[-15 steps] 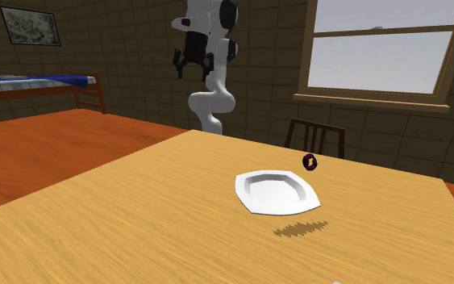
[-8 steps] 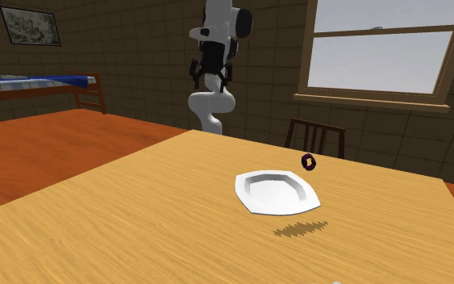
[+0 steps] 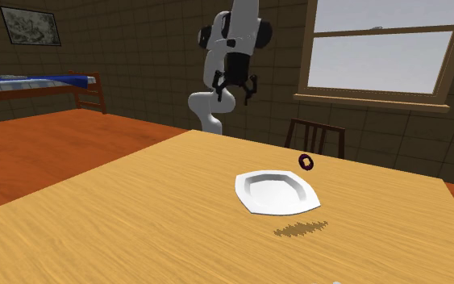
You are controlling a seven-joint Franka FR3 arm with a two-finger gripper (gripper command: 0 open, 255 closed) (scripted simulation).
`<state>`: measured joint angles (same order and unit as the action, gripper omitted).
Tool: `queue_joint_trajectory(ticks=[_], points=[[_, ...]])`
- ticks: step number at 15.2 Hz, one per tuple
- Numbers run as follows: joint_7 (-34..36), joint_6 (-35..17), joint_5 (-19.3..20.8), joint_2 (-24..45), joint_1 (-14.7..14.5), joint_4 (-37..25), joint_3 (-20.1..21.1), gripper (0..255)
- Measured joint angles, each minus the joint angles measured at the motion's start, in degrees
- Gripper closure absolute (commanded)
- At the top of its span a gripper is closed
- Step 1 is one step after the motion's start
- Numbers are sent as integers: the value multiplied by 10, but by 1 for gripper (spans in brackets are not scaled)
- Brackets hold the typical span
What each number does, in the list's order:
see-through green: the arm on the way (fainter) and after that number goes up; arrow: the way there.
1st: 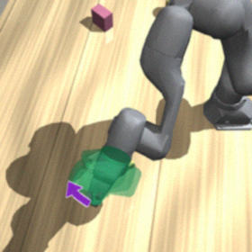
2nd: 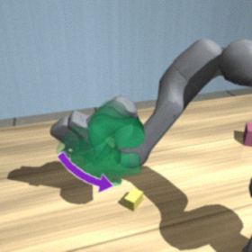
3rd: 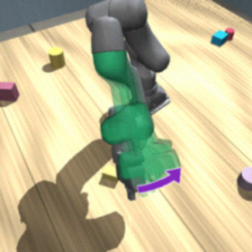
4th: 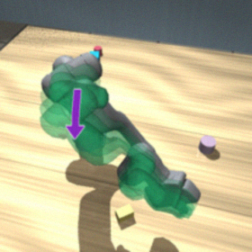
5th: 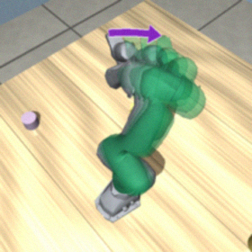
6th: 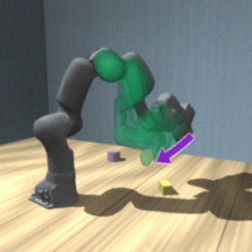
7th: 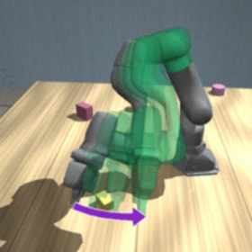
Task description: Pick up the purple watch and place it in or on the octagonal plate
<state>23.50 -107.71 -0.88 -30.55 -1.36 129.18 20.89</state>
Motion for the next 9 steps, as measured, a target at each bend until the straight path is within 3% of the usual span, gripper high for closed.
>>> queue_joint_trajectory(ticks=[9], points=[[135, -59, 48, 163, 10, -94, 107, 0]])
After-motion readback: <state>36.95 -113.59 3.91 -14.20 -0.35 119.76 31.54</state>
